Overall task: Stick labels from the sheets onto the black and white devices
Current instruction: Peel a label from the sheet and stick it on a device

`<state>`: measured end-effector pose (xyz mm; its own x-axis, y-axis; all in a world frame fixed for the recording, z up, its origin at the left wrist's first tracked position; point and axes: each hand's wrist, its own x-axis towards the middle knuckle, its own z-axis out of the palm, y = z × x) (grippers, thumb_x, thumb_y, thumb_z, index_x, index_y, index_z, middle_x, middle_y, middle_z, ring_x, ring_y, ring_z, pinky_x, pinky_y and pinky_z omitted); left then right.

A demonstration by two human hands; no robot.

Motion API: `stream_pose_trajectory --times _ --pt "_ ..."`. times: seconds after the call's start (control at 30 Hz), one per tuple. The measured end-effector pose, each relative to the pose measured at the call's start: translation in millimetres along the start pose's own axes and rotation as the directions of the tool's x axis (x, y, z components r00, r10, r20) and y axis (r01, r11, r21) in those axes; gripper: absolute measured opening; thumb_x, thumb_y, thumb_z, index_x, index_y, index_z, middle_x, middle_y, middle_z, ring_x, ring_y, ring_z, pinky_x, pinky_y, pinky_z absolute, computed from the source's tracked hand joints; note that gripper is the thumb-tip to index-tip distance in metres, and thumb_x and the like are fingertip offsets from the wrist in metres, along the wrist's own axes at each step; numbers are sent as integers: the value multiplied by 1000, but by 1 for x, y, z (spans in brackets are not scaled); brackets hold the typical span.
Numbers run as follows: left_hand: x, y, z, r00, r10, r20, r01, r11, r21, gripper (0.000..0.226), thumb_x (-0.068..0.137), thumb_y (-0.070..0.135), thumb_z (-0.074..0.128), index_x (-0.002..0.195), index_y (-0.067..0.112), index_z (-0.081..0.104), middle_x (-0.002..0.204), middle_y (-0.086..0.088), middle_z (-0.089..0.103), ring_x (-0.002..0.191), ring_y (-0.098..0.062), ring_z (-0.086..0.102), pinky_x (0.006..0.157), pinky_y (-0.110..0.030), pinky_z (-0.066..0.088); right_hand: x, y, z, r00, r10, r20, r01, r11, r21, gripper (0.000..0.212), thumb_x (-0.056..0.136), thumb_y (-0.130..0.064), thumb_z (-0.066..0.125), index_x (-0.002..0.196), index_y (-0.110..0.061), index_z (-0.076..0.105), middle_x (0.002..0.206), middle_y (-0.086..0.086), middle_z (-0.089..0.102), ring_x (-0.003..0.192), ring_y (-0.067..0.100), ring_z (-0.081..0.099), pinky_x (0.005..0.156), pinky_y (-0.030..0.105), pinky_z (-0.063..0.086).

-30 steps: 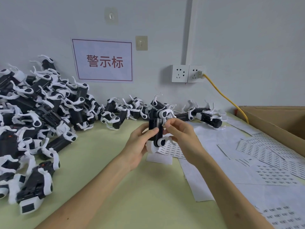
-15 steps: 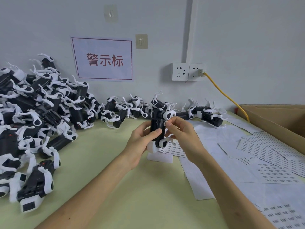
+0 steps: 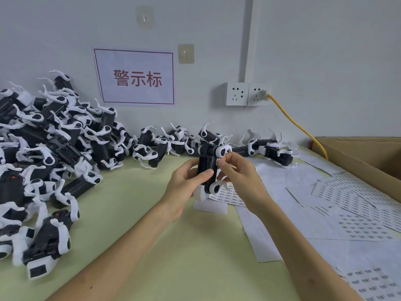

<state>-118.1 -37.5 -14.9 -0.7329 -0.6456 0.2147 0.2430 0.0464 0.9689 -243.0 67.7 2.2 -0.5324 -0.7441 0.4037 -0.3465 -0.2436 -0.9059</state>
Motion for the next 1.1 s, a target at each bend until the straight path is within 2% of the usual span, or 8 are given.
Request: stream_pose_trajectory --times 0.2,0.4,0.5,0.6,0.67,0.83,1.03,1.1 --pt "0 0 0 1000 17 -2 -17 1000 13 24 96 16 70 119 21 68 104 -6 78 92 -20 74 81 -33 53 -1 -1 0 1000 9 -5 -9 1000 -4 13 103 -12 57 91 -9 61 81 -3 60 68 10 62 66 21 54" --pt "-1 -2 0 998 56 -13 -55 998 40 24 95 15 71 117 23 69 105 -6 78 97 -22 73 92 -40 54 1 2 0 1000 3 -21 -3 1000 -17 15 103 -14 59 89 -9 61 80 -2 61 67 10 62 67 21 54" --pt "-2 -3 0 996 87 -16 -86 995 53 25 95 13 71 117 24 69 105 -5 79 97 -22 74 87 -35 56 1 4 0 1000 19 -23 -19 1000 -2 16 102 -16 60 88 -10 61 78 -4 62 67 10 64 69 22 54" --pt "-3 -4 1 989 144 -26 -143 988 67 28 94 11 73 117 26 70 104 -4 79 97 -20 75 79 -25 56 2 4 -1 998 59 -17 -58 997 58 14 101 -15 62 87 -12 62 77 -5 65 71 13 64 77 30 54" --pt "-3 -4 2 983 179 -31 -177 982 73 31 93 8 73 118 26 69 104 -2 79 98 -20 75 79 -23 56 2 3 -2 996 89 0 -88 989 115 14 101 -13 61 87 -10 63 82 3 65 75 19 64 83 37 52" --pt "-4 -6 3 974 222 -46 -218 972 82 34 91 6 75 121 22 67 105 0 79 99 -18 75 83 -24 57 1 2 -1 990 139 31 -142 976 167 17 103 -7 55 87 -9 61 83 13 60 83 33 59 87 45 42" --pt "-4 -8 4 969 241 -61 -235 968 93 35 91 4 74 120 21 66 106 0 79 100 -18 75 89 -29 58 0 1 0 989 139 43 -144 978 154 14 104 -10 54 91 -6 60 88 17 58 85 34 57 97 56 44" --pt "-3 -8 4 967 247 -59 -241 966 98 35 92 3 73 120 21 66 106 1 79 100 -18 75 88 -28 58 1 2 -1 990 135 50 -142 979 149 14 104 -10 53 93 -4 59 88 18 57 85 35 56 95 56 44"
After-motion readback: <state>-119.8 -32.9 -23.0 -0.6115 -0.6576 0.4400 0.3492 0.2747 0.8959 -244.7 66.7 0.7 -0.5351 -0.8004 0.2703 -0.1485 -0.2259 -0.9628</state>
